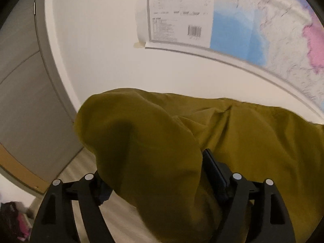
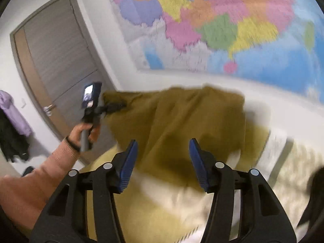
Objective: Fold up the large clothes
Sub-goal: 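Lower the shirt bundle onto the cream folded stack with both grippers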
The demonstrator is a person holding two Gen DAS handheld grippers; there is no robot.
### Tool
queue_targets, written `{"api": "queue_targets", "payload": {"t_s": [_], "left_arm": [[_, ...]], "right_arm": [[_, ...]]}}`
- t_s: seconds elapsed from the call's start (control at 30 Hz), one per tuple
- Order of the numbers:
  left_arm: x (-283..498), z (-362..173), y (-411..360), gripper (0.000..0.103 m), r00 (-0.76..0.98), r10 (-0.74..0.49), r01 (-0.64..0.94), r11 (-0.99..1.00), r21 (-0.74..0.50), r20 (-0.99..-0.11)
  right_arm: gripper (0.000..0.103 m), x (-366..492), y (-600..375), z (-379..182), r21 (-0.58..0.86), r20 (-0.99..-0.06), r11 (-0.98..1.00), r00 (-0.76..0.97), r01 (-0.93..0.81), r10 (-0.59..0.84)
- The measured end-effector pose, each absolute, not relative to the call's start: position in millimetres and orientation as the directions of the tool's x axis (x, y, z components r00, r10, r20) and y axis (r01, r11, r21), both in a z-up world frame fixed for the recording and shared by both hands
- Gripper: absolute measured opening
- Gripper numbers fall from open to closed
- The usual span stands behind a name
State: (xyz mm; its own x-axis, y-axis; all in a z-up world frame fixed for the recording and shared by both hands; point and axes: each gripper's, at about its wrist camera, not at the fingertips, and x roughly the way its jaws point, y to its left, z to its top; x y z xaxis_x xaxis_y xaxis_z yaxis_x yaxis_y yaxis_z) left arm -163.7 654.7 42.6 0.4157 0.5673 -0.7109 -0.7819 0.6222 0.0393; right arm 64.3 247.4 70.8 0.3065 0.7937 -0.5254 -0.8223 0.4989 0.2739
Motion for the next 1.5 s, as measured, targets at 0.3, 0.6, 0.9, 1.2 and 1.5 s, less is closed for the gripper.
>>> {"api": "queue_targets", "payload": {"t_s": [0.3, 0.6, 0.9, 1.2, 1.5], "left_arm": [[-165.4, 24.3, 653.2, 0.091, 0.404, 0.53, -0.734, 0.674, 0.081, -0.746], [-215.5, 68.6, 657.9, 0.092, 0.607, 0.504, -0.741, 0.639, -0.206, -0.615], [-177.8, 63.0, 580.5, 0.092, 0.679, 0.419, -0.567, 0.821, -0.068, -0.602], [-169.2, 54.2, 520.0, 0.092, 0.692, 0.454, -0.528, 0.849, 0.034, -0.561], [-173.5, 55.5, 538.4, 0.093, 0.625, 0.575, -0.61, 0.782, 0.13, -0.528]], "right_arm": [[0.052, 107.3, 280.5, -20.4, 0.323, -0.71, 0.598, 0.229, -0.734, 0.666], [0.052, 110.6, 275.4, -23.5, 0.343, -0.71, 0.6, 0.218, -0.723, 0.67], [0.063, 91.1, 269.8, -6.5, 0.296, -0.716, 0.591, 0.235, -0.75, 0.657], [0.067, 64.9, 287.0, 43.5, 0.19, -0.608, 0.541, 0.334, -0.82, 0.72], [0.067, 97.3, 351.2, 50.5, 0.153, -0.609, 0.552, 0.362, -0.82, 0.706]]}}
